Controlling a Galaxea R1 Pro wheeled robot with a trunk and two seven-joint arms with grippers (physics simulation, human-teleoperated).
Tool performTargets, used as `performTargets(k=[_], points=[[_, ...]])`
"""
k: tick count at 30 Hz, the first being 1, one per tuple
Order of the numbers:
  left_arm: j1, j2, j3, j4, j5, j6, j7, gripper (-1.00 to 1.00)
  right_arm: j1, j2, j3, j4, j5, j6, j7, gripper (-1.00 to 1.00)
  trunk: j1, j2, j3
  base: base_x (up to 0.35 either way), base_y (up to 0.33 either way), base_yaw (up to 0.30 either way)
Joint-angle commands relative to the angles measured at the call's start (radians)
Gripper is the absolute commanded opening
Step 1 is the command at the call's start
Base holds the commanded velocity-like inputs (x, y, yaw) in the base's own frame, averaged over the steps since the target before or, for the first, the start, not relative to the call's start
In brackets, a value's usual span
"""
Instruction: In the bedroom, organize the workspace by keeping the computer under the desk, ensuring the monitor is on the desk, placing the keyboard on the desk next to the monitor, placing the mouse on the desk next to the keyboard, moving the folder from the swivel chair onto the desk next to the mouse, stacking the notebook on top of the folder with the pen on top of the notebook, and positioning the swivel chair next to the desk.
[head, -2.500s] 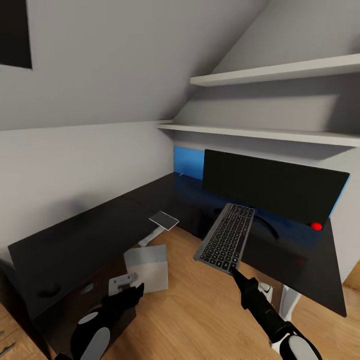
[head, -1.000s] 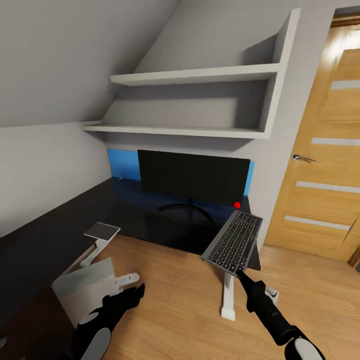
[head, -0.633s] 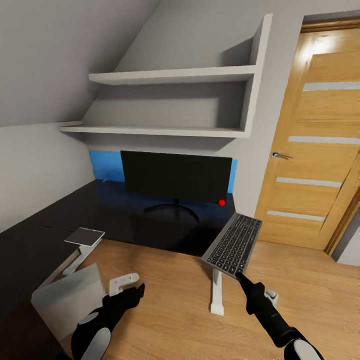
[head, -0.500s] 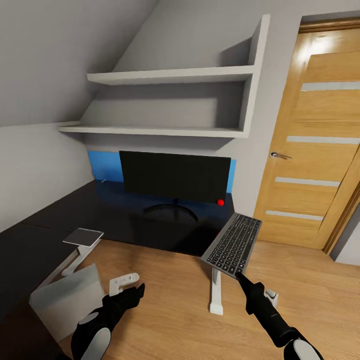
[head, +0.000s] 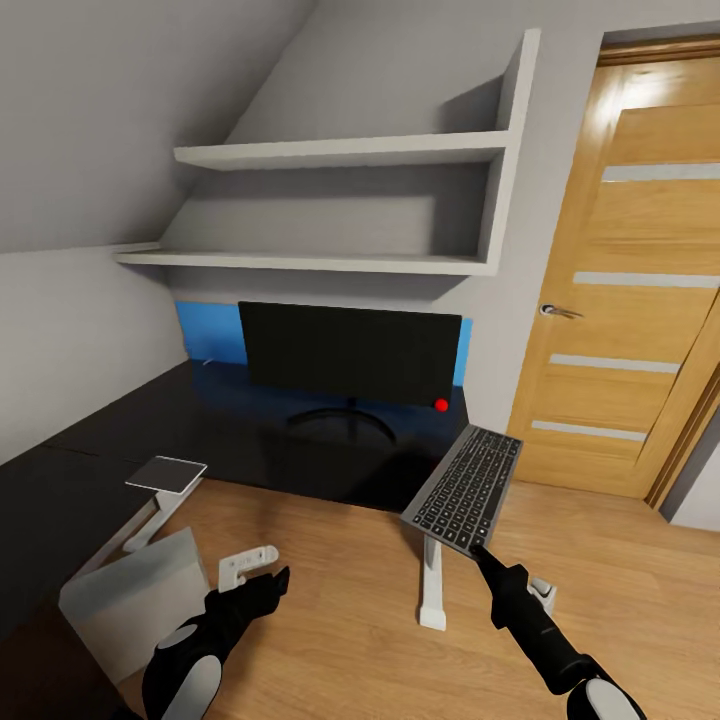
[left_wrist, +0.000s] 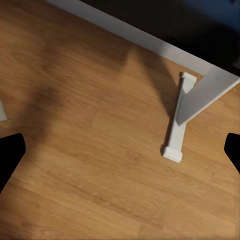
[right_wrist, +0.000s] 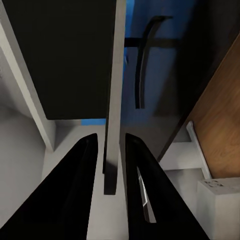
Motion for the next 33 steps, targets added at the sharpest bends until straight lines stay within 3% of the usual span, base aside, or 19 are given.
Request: performTargets(k=[1,5,12,33], points=[[-0.001,0.001,-0.002,-0.001,0.010,0.000,0.010,1.00,-0.001,-0.001,0.000,0.001,-0.009,0.001,0.005,-1.00,0.000,-0.001,-0.001,0.000,0.000,0.000],[-0.001,0.001,-0.030,-0.001,0.010,0.000,0.010,1.00,-0.002,0.001,0.001,0.054,-0.006,-0.001,0.000,-1.00,0.000,-0.001,-0.001,0.000,0.000,0.000],[-0.001,0.001,-0.046,-0.001,0.011,0.000,0.012,1.00,-0.011,0.000,0.000,0.132,-0.004,-0.025,-0.002,-1.00,0.000,-0.001,-0.001,0.000,0.000,0.000],[-0.001,0.001,-0.052,-0.001,0.017,0.002,0.012,1.00,-0.013,0.001,0.000,0.147,-0.002,-0.053,-0.004,-1.00,0.000,-0.001,-0.001,0.135,0.000,0.000]])
